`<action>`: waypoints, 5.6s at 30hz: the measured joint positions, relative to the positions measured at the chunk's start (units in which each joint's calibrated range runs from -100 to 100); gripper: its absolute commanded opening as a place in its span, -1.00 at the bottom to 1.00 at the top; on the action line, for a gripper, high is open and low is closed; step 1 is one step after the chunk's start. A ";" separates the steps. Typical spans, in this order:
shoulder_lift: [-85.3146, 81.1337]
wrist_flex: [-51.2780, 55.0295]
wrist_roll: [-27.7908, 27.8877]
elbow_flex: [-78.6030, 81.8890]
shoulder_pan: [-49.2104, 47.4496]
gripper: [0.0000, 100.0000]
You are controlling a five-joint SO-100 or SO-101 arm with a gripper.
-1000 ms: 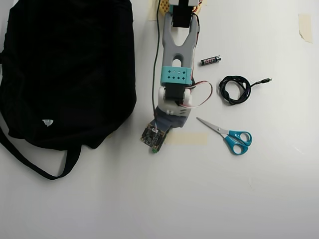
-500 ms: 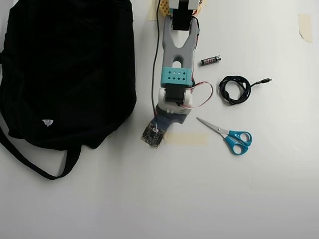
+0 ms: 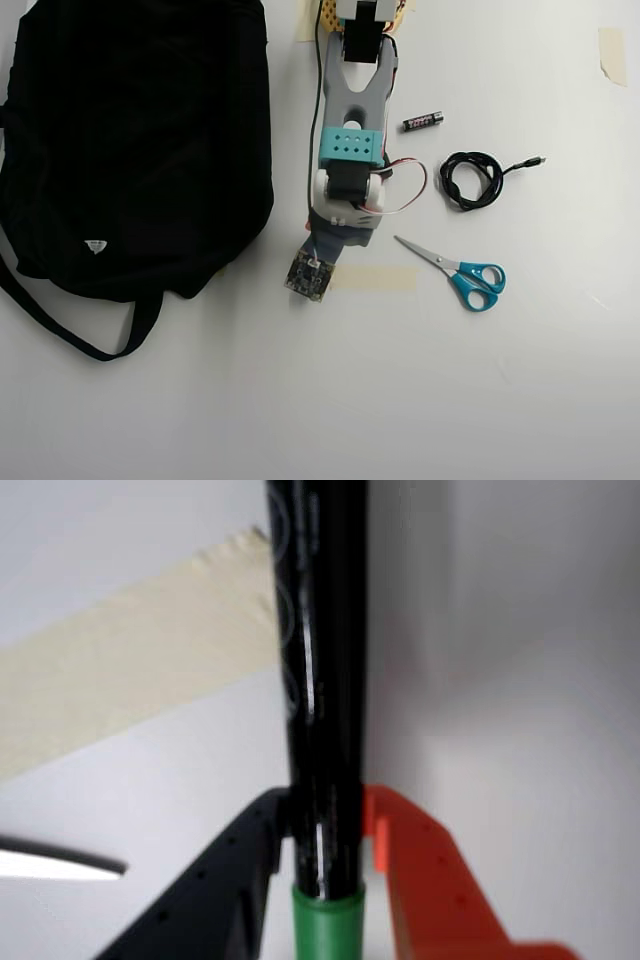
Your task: Put the green marker into the black bag
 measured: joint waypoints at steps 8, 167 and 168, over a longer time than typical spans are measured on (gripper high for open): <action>0.00 7.56 1.66 -8.49 0.00 -0.96; -49.23 2.92 8.55 37.19 40.78 -0.96; -49.23 2.32 8.55 37.19 41.00 -0.96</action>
